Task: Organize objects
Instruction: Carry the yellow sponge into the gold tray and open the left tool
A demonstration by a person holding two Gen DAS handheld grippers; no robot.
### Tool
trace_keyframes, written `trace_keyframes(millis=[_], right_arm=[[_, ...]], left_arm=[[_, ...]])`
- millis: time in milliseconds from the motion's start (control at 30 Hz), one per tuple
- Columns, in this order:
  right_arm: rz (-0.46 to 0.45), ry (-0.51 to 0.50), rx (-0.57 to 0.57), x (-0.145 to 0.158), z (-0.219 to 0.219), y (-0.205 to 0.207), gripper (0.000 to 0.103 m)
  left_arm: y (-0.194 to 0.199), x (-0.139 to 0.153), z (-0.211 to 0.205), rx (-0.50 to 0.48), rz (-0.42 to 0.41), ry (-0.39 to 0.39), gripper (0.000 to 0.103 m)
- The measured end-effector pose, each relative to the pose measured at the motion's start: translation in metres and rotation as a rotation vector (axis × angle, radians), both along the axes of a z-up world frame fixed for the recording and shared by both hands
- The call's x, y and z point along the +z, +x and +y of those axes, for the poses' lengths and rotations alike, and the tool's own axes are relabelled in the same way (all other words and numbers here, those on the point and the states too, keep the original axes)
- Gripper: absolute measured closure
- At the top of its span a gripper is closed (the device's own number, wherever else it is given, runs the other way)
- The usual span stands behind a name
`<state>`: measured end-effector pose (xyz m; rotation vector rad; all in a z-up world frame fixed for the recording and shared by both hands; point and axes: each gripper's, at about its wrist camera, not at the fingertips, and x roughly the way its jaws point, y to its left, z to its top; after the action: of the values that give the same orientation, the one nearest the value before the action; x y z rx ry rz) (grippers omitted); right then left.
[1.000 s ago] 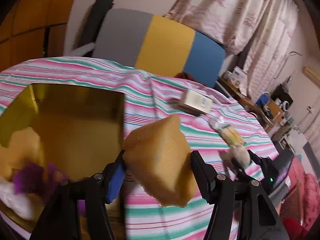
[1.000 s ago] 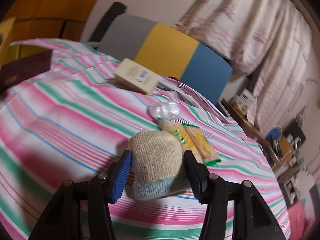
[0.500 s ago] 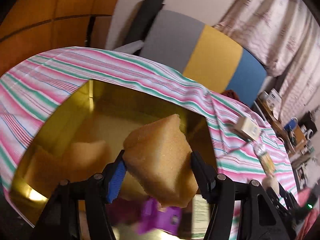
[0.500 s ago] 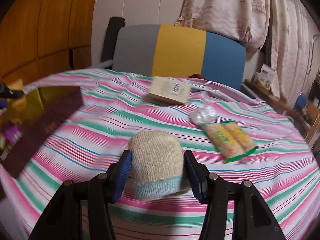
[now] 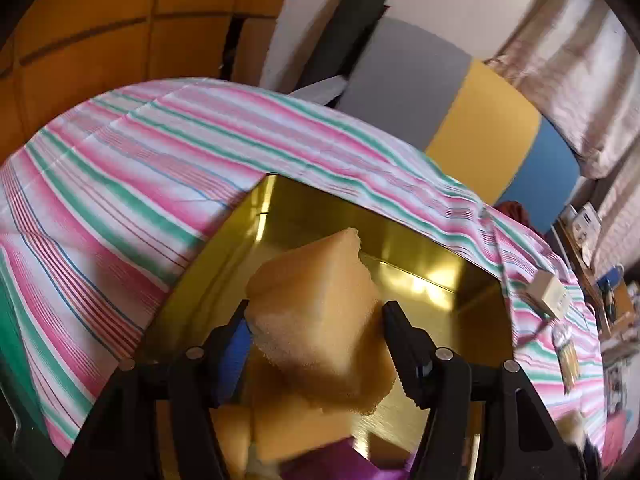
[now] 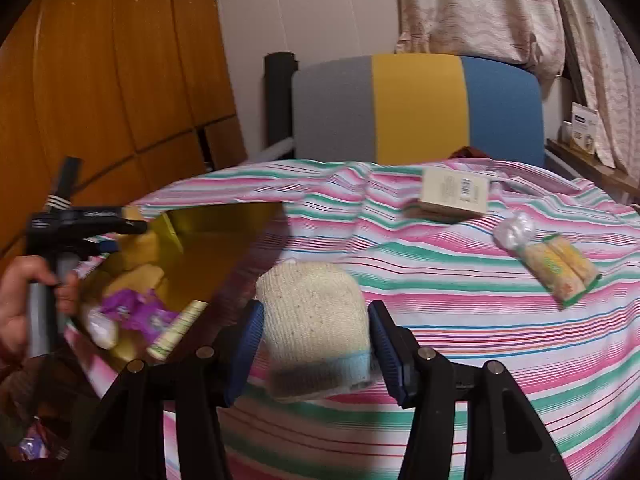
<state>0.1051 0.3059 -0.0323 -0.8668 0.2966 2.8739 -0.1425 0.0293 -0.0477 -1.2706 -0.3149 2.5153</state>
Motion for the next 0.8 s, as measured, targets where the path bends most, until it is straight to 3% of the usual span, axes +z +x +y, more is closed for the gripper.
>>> trace_keyframes(millis=[267,433,567,700,800], right_arm=[[0.044,-0.035,0.049,0.018,-0.023,-0.002,0.049],[0.037,-0.048,0.071,0.018,-0.032,-0.010,0.049],[0.014,-0.076,0.087,0.018,-0.039,-0.020,0.049],[0.008,-0.075,0.114,0.022,-0.051,-0.027,0.049],[0.004,-0.075,0.145,0.024,-0.060,-0.035,0.049]], left_arm=[[-0.024,-0.008,-0.019,0.044,-0.064,0.048,0.037],[-0.035,-0.003,-0.016,0.054,-0.027,0.050,0.036],[-0.048,-0.015,-0.006,0.022,-0.054,0.002,0.029],[-0.038,-0.009,-0.007,0.026,-0.035,0.020,0.005],[-0.025,-0.003,-0.011,0.033,-0.016,0.039,0.004]])
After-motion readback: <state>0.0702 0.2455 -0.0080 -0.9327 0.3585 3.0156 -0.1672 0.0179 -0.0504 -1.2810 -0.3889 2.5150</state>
